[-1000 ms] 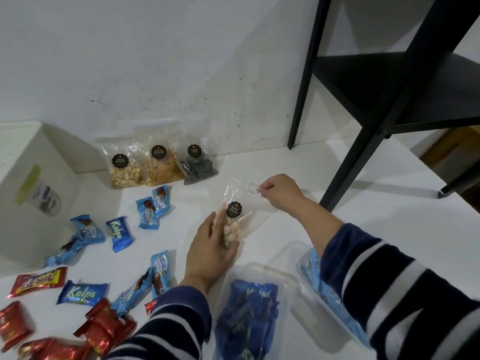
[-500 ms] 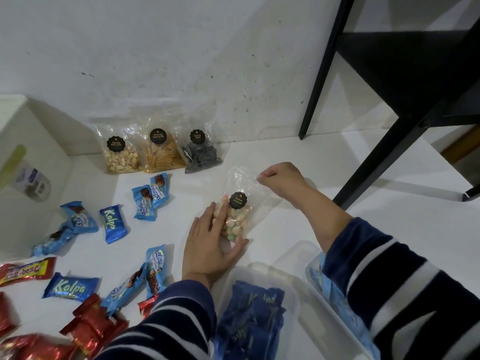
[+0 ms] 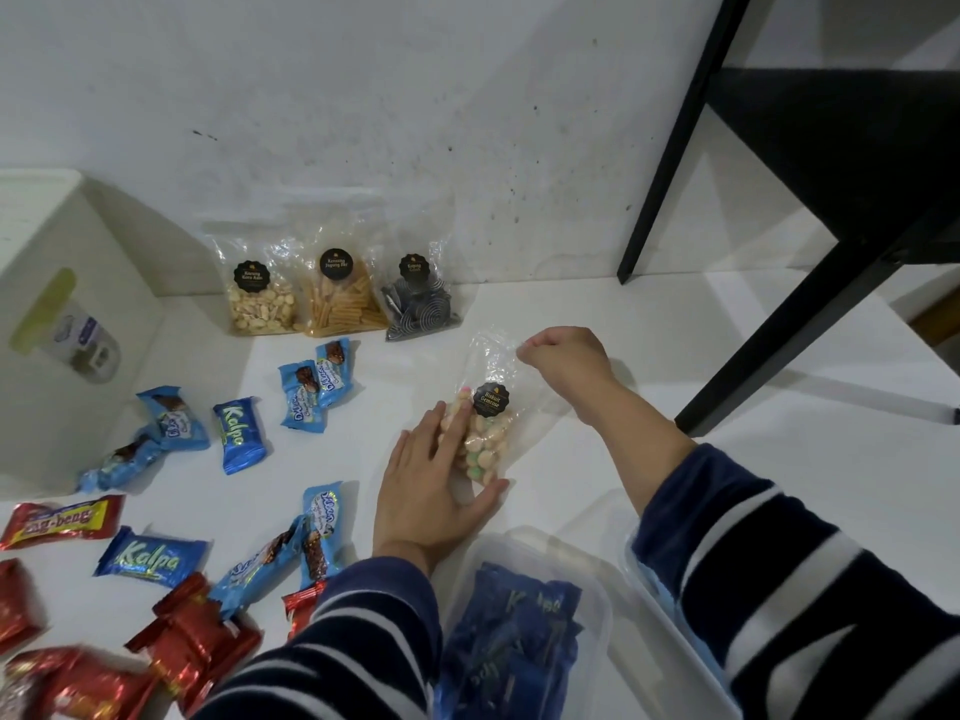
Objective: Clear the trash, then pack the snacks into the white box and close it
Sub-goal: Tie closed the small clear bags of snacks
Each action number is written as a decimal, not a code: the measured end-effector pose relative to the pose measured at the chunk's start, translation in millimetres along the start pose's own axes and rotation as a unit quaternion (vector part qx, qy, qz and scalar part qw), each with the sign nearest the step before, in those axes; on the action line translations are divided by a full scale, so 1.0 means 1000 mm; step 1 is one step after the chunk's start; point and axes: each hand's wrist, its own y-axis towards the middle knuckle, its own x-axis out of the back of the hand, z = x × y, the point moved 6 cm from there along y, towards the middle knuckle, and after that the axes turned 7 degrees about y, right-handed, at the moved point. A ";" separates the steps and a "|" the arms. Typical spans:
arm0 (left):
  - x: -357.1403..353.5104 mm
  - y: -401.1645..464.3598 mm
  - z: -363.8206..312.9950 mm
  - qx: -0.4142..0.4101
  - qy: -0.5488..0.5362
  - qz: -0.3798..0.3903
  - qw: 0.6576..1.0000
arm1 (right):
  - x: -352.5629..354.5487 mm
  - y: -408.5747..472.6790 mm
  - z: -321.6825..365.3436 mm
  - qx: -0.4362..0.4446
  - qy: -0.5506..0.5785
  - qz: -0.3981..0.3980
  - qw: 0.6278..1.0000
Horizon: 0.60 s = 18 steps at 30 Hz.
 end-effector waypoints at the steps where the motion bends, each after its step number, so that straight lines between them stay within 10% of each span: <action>1: -0.001 0.000 0.000 -0.001 0.000 0.000 1.000 | 0.001 0.000 -0.001 -0.004 0.010 -0.004 1.000; 18: -0.001 0.000 0.000 0.001 0.009 -0.007 1.000 | -0.009 0.012 0.016 0.024 -0.105 0.029 0.994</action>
